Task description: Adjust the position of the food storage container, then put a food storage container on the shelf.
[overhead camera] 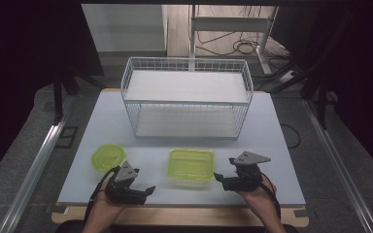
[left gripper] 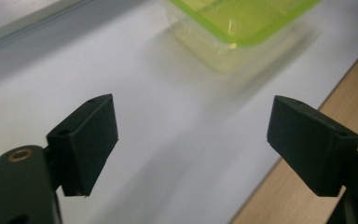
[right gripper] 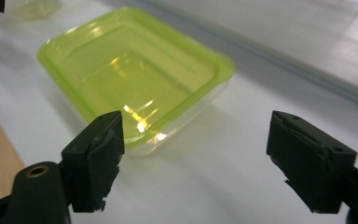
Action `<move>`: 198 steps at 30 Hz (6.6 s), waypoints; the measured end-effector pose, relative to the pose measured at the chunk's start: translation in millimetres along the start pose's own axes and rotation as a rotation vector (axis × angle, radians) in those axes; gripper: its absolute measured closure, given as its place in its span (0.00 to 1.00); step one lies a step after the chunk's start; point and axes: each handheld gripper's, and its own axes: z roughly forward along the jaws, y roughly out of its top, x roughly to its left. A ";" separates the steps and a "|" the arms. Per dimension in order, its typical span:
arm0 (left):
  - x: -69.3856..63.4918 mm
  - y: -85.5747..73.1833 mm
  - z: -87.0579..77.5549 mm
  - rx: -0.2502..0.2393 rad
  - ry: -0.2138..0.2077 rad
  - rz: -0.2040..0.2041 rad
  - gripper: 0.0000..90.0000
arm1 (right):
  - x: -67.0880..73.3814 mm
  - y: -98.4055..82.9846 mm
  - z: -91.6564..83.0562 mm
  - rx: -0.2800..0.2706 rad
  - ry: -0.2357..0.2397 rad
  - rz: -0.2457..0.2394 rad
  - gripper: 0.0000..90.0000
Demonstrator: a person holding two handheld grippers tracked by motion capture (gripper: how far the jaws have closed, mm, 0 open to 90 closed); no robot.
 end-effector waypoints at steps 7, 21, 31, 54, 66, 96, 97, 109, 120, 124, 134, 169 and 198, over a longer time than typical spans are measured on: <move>-7.6 -4.9 2.3 -0.044 0.025 0.070 0.05 | 5.2 -16.5 -1.2 -0.026 0.063 0.040 0.05; -7.5 -10.5 10.4 -0.058 0.003 0.081 0.05 | 3.6 -21.4 2.8 0.041 0.014 0.027 0.05; -7.4 -12.3 12.8 -0.067 0.028 0.109 0.05 | 2.8 -19.6 4.4 0.069 0.009 0.033 0.02; -11.0 -12.2 14.9 -0.063 0.024 0.149 0.05 | -18.4 17.7 27.1 0.099 0.104 0.142 0.35; -13.6 -12.3 17.0 -0.052 0.024 0.170 0.05 | -31.4 21.1 49.2 0.193 0.229 0.285 0.60; -14.6 -12.1 15.9 -0.056 0.037 0.190 0.05 | -44.6 23.6 44.5 0.163 0.454 0.514 0.91; -14.4 -12.1 15.7 -0.059 0.035 0.187 0.05 | -45.1 23.9 43.6 0.156 0.455 0.515 0.91; -14.6 -11.7 14.8 -0.069 0.035 0.180 0.04 | -51.9 36.7 25.4 0.069 0.463 0.527 0.91; -15.5 -11.3 14.9 -0.066 0.031 0.184 0.04 | -58.2 63.4 7.6 -0.001 0.467 0.525 0.91; -15.9 -11.5 15.6 -0.063 0.029 0.186 0.04 | -60.7 75.9 0.7 -0.027 0.465 0.524 0.91; -17.1 -11.5 16.5 -0.063 0.023 0.188 0.04 | -66.8 111.0 -12.4 -0.084 0.448 0.532 0.91; -17.0 -12.0 17.7 -0.059 0.019 0.197 0.04 | -95.9 213.5 -5.1 -0.184 0.272 0.546 0.91; -18.7 -12.5 19.0 -0.046 0.012 0.215 0.04 | -103.3 229.3 19.1 -0.159 0.098 0.547 0.86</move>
